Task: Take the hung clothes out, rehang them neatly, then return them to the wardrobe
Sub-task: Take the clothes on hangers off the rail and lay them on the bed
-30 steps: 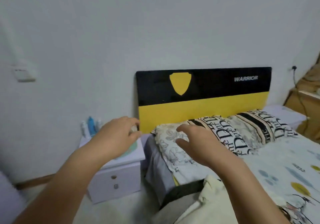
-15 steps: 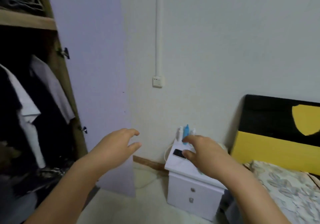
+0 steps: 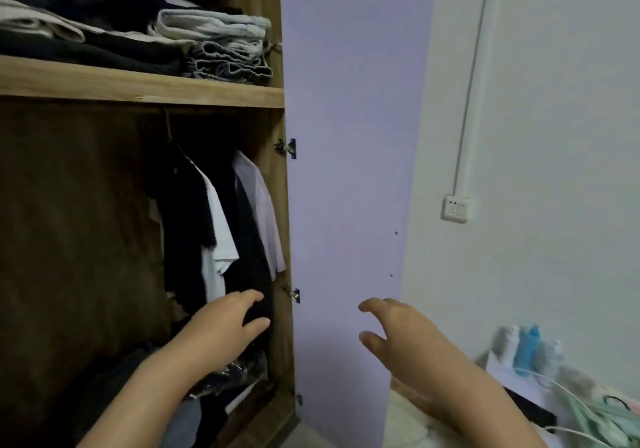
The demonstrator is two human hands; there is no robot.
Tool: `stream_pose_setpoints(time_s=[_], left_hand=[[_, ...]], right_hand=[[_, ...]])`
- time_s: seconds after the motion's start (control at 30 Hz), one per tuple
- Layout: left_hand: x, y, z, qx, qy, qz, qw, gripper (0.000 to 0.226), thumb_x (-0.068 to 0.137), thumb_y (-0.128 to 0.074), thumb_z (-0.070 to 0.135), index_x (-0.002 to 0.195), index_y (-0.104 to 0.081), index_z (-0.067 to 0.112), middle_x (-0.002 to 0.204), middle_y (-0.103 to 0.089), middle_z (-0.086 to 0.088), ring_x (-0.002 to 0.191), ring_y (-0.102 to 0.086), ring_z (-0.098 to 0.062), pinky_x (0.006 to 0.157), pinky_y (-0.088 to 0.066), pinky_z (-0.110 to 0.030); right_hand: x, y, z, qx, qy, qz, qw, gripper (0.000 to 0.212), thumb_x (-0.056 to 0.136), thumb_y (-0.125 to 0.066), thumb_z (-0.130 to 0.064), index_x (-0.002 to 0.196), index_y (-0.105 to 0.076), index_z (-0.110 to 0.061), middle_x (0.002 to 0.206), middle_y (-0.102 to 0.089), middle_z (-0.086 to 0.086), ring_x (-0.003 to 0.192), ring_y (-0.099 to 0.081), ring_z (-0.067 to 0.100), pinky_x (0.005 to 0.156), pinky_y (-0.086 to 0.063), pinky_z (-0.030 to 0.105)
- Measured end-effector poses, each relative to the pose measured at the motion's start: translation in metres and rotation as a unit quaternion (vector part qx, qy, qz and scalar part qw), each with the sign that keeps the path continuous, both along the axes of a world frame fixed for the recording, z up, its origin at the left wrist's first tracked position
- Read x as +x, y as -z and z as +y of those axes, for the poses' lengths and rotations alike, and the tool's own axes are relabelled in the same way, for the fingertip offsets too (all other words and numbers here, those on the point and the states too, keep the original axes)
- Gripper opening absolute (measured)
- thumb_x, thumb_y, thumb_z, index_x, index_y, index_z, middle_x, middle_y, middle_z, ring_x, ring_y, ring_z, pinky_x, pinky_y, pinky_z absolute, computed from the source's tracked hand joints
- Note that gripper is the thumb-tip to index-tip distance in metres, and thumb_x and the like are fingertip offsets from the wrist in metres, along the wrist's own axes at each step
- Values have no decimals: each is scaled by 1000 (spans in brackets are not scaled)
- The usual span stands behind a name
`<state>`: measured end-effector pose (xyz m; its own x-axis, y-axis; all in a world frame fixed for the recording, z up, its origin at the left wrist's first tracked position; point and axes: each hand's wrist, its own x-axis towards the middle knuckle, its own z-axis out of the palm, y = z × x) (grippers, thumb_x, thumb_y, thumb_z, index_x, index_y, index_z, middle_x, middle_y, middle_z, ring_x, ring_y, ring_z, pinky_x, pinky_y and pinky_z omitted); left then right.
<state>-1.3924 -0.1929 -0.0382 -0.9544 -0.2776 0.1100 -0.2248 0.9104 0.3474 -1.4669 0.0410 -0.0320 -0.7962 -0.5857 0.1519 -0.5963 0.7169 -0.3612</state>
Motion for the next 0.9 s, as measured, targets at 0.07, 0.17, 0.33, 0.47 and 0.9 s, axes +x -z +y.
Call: stream_pose_setpoints(time_s=[0.07,0.17,0.33,0.47,0.9], left_hand=[[-6,2,-21,3,-19,-5,1000,52,94,-46,43,141,-31,27,143,-41,6,125,-43,-10,99,-37,-21],[-19,3,-48,16,-42,-5,999,52,94,-46,41,141,-31,26,141,-43,5,124,-44,-11,100,-38,-22],[-51,4,-85,40,-79,8,996,50,94,-47,38,140,-33,25,138,-45,2,122,-45,-10,98,-39,-21],[-82,0,-110,29,-117,29,992,48,95,-47,37,140,-33,24,136,-47,1,121,-46,-11,97,-39,-20],[-120,-4,-211,58,-197,59,977,50,94,-48,36,141,-32,24,139,-44,3,121,-45,-6,95,-36,-14]], right_hand=[[-14,0,-25,-6,-18,6,1000,45,97,-44,-33,141,-34,-26,141,-42,-5,128,-40,16,103,-35,27],[-40,0,-60,-13,-44,12,999,44,97,-43,-33,140,-34,-27,141,-42,-5,128,-39,16,103,-34,27],[-90,-6,-110,-36,-104,21,994,37,96,-43,-27,133,-42,-24,135,-47,-2,124,-42,17,99,-34,24],[-134,-14,-148,-59,-153,28,986,39,96,-45,-24,134,-42,-18,136,-48,0,123,-44,16,98,-33,21],[-190,-34,-316,-166,-283,15,944,58,95,-48,-19,147,-23,-22,145,-37,-3,132,-36,12,104,-29,19]])
